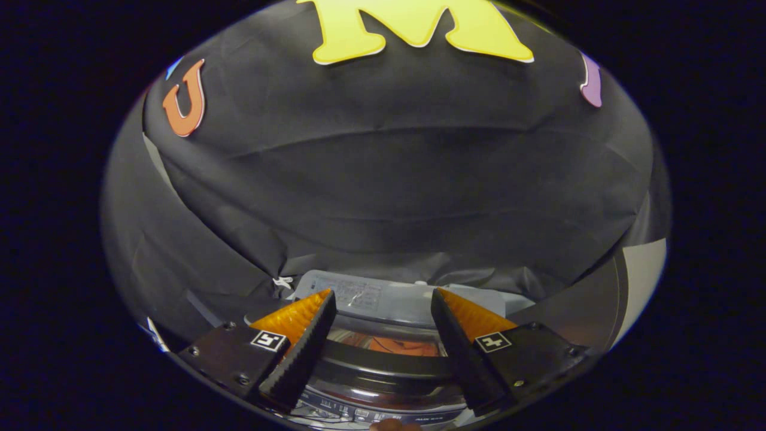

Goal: Put the clothes into the washing machine and then close the washing machine lid.

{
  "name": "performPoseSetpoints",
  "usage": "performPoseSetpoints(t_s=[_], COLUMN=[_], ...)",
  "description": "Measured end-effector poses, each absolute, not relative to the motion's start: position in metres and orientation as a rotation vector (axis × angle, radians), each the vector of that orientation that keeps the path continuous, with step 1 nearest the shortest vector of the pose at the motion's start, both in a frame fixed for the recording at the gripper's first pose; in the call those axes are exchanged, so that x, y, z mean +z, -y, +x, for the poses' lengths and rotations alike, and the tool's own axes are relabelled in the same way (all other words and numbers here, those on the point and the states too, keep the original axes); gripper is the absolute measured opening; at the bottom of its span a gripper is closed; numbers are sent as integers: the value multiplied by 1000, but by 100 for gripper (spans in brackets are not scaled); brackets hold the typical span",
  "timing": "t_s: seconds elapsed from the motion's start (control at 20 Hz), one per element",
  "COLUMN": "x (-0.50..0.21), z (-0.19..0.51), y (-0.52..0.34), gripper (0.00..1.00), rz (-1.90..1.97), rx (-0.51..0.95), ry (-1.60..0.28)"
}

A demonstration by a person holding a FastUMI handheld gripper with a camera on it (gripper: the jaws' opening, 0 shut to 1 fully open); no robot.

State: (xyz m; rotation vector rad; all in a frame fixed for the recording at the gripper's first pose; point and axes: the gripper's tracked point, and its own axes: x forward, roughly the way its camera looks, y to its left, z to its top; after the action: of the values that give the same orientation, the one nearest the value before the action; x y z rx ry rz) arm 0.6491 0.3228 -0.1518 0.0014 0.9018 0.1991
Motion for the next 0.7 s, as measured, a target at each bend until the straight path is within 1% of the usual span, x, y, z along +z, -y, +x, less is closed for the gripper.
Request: performPoseSetpoints(t_s=[0.35,0.7], x=[-151,-146], z=[650,652], y=[-323,-325], gripper=[100,97], rz=[-5,-51], rx=[193,194], ry=[-927,-953])
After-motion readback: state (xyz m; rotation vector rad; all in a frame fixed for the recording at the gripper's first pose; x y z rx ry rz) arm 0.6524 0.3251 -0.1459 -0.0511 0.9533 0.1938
